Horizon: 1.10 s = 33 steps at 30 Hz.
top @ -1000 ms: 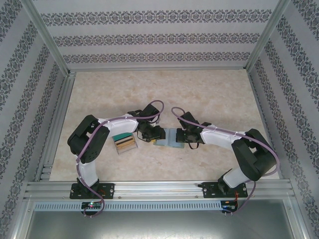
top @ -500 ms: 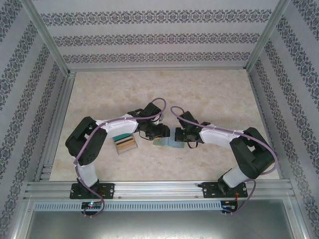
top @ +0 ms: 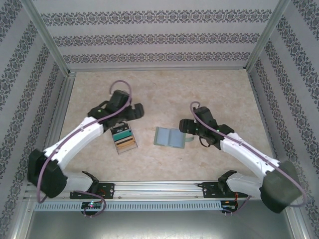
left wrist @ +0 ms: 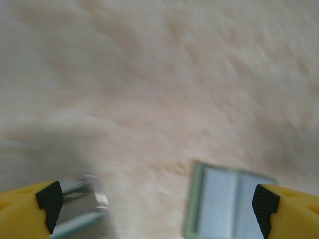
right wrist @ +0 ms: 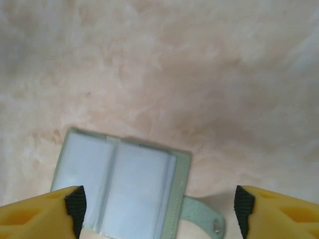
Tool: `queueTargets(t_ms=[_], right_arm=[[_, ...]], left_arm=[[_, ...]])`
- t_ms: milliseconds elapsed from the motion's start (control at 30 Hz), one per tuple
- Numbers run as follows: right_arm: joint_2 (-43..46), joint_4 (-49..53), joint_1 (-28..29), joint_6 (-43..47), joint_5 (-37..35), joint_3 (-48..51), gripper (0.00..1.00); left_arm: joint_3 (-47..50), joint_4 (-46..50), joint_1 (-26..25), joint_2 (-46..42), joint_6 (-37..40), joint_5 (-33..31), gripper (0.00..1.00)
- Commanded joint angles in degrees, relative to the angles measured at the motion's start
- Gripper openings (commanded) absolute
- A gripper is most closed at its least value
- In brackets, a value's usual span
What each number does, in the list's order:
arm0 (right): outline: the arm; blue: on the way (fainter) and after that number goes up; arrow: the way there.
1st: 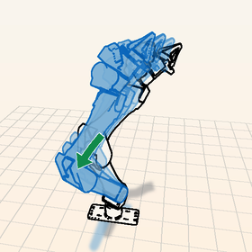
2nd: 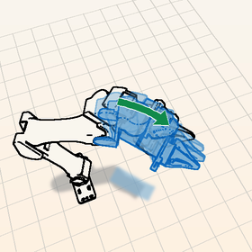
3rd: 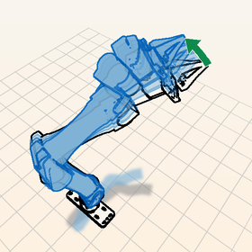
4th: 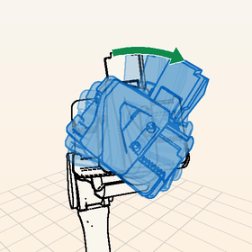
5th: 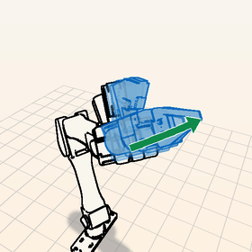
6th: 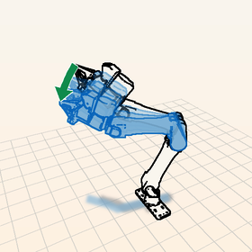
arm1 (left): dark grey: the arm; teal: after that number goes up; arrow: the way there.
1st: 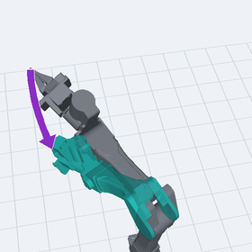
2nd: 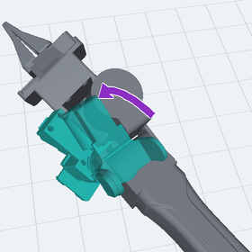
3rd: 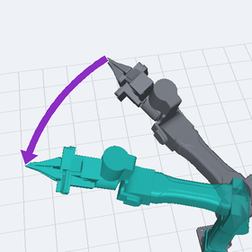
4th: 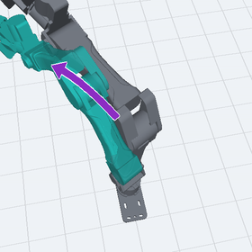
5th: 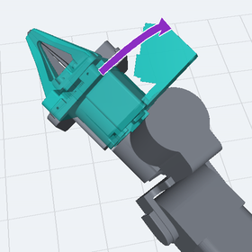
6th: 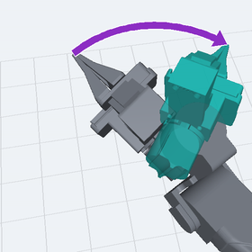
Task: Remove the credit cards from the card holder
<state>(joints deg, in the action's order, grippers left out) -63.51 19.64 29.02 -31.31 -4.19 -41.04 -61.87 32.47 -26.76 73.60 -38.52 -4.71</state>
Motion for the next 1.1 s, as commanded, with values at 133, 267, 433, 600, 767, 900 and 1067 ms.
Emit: queueTargets(t_ms=[133, 267, 433, 600, 767, 900, 1067], right_arm=[[10.02, -0.56, -5.95, 7.85, -9.69, 3.7, 0.98], [13.61, -3.04, -9.47, 10.24, -17.97, 6.92, 0.98], [13.55, -12.93, -14.14, 17.68, -23.29, 12.61, 0.98], [8.8, -28.78, -18.42, 21.82, -20.22, 17.42, 0.98], [-0.65, -42.72, -20.35, 25.41, -17.67, 18.26, 0.98], [-8.29, -53.63, -22.94, 26.31, -12.75, 19.13, 0.98], [-12.6, -56.86, -24.32, 28.83, -7.17, 17.48, 0.98]], left_arm=[[10.72, 5.5, 10.61, -11.23, 4.59, -20.45, 0.99], [17.79, -0.6, 16.31, -15.12, 9.69, -24.43, 0.99], [25.54, -15.84, 21.59, -11.65, 20.96, -22.73, 0.99], [29.93, -32.69, 24.29, -4.3, 24.01, -17.11, 0.99], [34.64, -53.61, 24.72, 2.77, 28.19, -14.82, 0.99], [35.51, -63.89, 25.26, 6.17, 32.73, -10.03, 0.99], [36.73, -73.86, 26.31, 11.81, 34.86, -3.97, 0.99]])
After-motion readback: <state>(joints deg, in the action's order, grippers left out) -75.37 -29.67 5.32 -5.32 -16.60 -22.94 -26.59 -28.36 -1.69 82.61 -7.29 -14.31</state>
